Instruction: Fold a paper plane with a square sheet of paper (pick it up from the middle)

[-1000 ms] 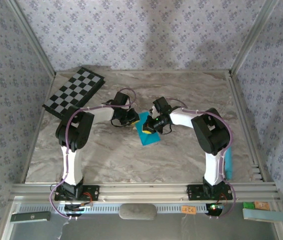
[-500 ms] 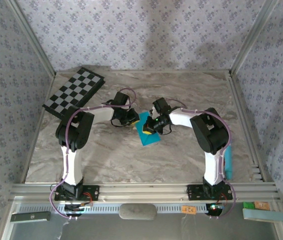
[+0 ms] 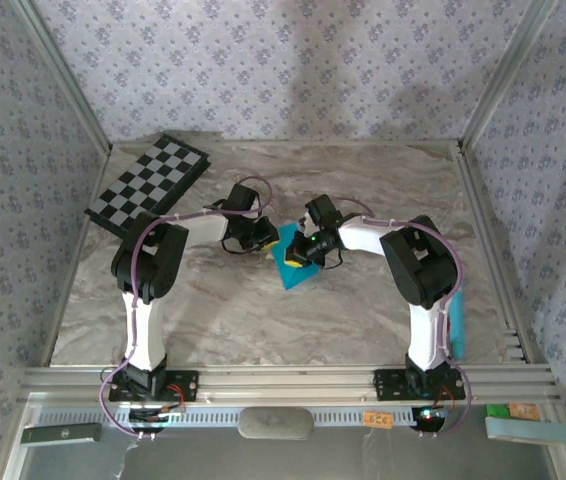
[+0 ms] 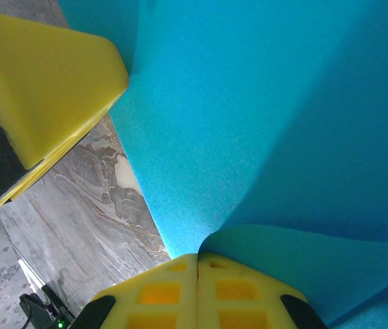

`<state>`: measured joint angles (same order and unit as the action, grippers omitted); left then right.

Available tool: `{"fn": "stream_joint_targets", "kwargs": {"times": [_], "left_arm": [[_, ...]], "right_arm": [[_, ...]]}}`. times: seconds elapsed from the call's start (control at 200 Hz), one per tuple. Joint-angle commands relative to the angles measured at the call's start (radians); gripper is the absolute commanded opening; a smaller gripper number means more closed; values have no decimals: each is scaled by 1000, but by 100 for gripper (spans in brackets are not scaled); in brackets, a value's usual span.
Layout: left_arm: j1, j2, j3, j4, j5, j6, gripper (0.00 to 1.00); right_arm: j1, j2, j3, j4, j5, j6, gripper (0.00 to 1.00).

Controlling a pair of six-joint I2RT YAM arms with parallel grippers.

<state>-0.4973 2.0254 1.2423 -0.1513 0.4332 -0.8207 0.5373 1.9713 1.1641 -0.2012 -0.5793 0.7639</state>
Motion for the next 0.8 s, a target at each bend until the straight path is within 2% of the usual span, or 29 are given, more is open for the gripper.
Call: {"fn": "stream_joint_targets", "kwargs": {"times": [0.0, 0.8], "left_arm": [[-4, 41, -24, -39, -3, 0, 16], [-4, 47, -17, -38, 8, 3, 17]], "right_arm": [[1, 23, 7, -9, 24, 5, 0], [1, 29, 9, -55, 43, -35, 0]]}}
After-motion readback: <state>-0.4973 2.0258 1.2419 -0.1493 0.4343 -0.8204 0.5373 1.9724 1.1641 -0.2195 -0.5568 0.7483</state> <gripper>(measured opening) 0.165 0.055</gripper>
